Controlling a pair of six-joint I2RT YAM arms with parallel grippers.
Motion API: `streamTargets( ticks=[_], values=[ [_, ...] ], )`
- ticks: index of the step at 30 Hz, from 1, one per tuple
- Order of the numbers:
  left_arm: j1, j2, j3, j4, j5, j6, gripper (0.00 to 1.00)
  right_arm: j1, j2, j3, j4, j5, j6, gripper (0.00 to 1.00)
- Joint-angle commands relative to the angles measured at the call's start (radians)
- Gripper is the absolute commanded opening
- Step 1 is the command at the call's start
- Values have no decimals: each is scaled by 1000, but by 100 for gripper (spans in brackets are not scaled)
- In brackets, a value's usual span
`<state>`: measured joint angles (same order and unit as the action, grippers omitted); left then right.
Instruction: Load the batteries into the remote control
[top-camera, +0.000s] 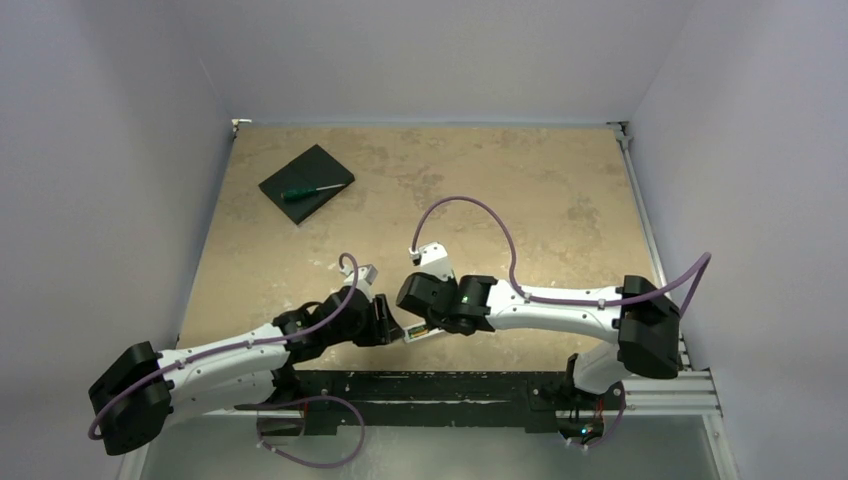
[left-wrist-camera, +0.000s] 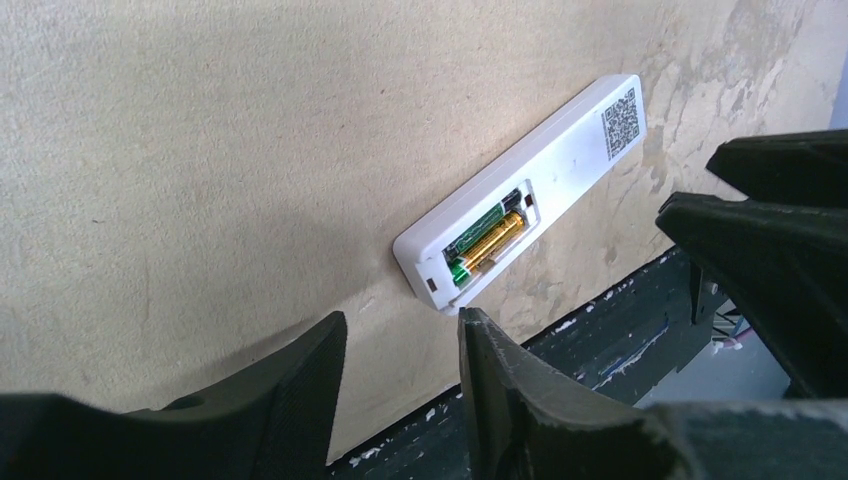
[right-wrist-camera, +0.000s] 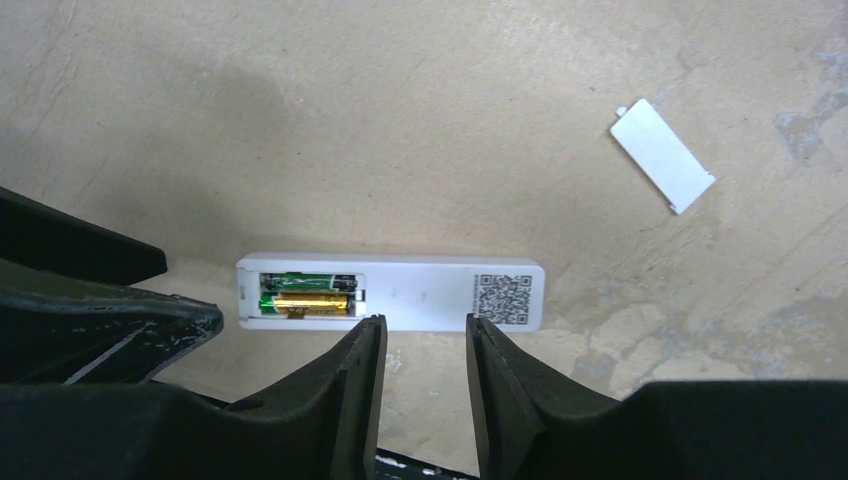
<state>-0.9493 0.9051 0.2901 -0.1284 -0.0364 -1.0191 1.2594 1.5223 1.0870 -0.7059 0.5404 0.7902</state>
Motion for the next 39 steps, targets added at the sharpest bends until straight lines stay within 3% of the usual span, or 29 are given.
streamTargets(
  ticks=[1, 7, 16, 28, 39],
  values=[
    [3, -6, 75, -44, -31, 59, 49, -41, -69, -29, -19, 22, -37, 44],
    [3, 38, 152, -87, -69, 120, 56, -128, -149, -99, 15, -104, -49, 49],
    [3, 218, 271, -60, -95, 226, 62, -148, -301, -248, 87, -198, 27, 51],
    [4, 406, 324, 56, 9, 258, 60, -152, -393, -460, 196, -312, 131, 44],
    [4, 429, 297, 91, 86, 248, 57, -153, -293, -494, 317, -317, 169, 33]
  ],
)
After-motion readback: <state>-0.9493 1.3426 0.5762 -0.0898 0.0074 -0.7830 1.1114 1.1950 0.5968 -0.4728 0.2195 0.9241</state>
